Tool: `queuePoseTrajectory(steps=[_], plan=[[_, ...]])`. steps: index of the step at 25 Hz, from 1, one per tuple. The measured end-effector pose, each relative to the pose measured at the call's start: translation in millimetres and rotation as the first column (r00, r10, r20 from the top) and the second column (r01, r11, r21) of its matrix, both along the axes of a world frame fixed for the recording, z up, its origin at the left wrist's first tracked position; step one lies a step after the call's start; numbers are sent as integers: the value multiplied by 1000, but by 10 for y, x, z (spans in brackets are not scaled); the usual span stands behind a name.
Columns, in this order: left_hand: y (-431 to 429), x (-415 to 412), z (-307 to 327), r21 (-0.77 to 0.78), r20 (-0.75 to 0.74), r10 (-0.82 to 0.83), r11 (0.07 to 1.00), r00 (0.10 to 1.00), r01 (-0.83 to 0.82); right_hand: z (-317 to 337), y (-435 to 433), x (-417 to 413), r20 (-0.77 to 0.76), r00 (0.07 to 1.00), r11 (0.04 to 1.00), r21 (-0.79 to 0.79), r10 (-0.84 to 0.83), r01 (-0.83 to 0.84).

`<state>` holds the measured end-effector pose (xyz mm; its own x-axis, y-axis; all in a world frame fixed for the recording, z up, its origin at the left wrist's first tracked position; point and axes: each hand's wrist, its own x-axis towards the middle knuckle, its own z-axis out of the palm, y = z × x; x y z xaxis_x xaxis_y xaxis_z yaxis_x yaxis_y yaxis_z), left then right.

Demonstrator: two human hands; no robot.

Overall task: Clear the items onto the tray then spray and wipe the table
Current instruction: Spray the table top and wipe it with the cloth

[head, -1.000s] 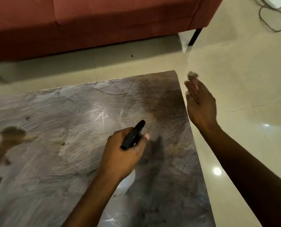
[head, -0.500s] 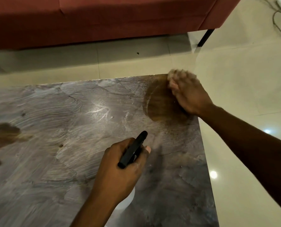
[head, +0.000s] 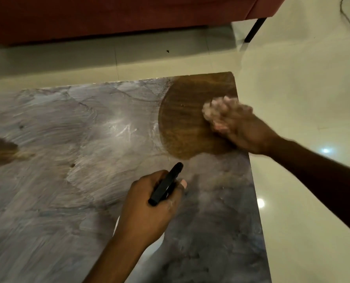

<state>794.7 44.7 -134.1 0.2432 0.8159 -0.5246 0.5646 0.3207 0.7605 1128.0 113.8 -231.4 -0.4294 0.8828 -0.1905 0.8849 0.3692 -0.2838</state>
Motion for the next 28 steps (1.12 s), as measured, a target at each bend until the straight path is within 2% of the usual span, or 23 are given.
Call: queuePoseTrajectory(steps=[2,3,4,5,6,7,9,10,11,12,14,16,17,18,19,20,21,22,23,24,26,27,28], plan=[[-133,26,-46,4,-25,-52,999,998,52,19,291,-144,-63,929,931,-45,-365,362],[-209,21,-74,-5,-35,-65,998,997,65,39,374,-313,-75,885,887,-81,-460,455],[-300,7,-99,-23,-43,-68,998,997,67,48,356,-472,-78,892,894,-103,-445,436],[-379,-14,-120,-43,-50,-65,997,997,63,32,229,-603,-74,942,943,-92,-327,320],[-453,-45,-137,-61,-59,-66,996,996,62,-7,-19,-664,-58,990,989,-80,-129,124],[-525,-83,-157,-78,-74,-71,995,995,65,-21,-341,-658,-22,994,991,-77,105,-107],[-656,-169,-173,-98,-95,-97,991,991,87,-3,-956,-423,29,894,891,-99,447,-443],[-713,-205,-168,-102,-99,-119,989,988,109,22,-1146,-220,54,857,857,-102,512,-505],[-757,-233,-164,-102,-106,-140,986,985,129,54,-1226,-28,78,872,874,-105,484,-475],[-787,-248,-160,-98,-116,-153,985,981,142,64,-1215,97,90,920,923,-85,382,-375],[-838,-246,-152,-93,-122,-163,984,979,153,42,-969,37,36,999,1000,-16,1,0],[-885,-215,-132,-90,-123,-173,983,977,163,25,-620,-412,-66,924,926,-26,-377,377],[-909,-201,-119,-86,-123,-179,982,976,169,9,-549,-669,-81,890,894,-37,-449,447],[-933,-188,-105,-78,-118,-173,983,978,165,-22,-605,-889,-71,901,904,-33,-427,426],[-953,-185,-94,-68,-105,-155,987,982,148,-78,-801,-1041,-46,953,954,-24,-299,298],[-965,-197,-87,-61,-88,-135,990,987,130,-118,-1103,-1104,-7,997,997,-9,-81,81],[-980,-217,-77,-59,-71,-130,990,989,126,-123,-1470,-1065,27,988,988,-8,151,-151],[-997,-232,-61,-60,-60,-142,989,988,139,-110,-1789,-923,55,939,941,-23,339,-338],[-1019,-245,-39,-60,-56,-160,986,986,157,-69,-1988,-701,83,890,893,-44,449,-447],[-1034,-261,-22,-56,-59,-174,984,983,170,-25,-2042,-454,105,883,889,-61,458,-454],[-1064,-297,-23,-53,-80,-192,981,978,188,11,-1878,-136,102,969,974,-43,225,-222],[-1079,-312,-39,-68,-85,-196,979,977,190,23,-1700,-112,51,998,999,-34,28,-26],[-1101,-330,-56,-89,-86,-197,978,977,189,31,-1480,-187,-18,981,980,-53,-191,190]])
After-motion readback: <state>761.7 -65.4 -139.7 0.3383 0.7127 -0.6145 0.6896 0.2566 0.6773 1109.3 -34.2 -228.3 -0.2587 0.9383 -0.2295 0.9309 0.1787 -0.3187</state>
